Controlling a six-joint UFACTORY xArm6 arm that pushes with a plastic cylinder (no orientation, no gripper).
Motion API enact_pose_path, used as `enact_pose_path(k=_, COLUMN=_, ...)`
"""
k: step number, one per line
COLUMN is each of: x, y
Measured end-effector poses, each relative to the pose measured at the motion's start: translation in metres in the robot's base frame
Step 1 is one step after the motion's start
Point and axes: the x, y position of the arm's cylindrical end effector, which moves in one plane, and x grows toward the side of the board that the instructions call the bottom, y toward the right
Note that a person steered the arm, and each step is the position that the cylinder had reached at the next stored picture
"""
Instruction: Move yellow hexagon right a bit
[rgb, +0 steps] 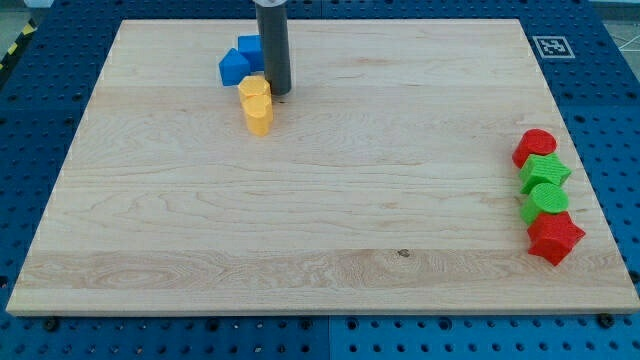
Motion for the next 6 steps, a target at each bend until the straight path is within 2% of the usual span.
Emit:
enact_pose_path(k=2, x=-0.016, y=0.021)
enact_pose_path(k=4, x=-0.075, y=0.041)
enact_pose_path(k=6, x=-0.133, y=-0.035)
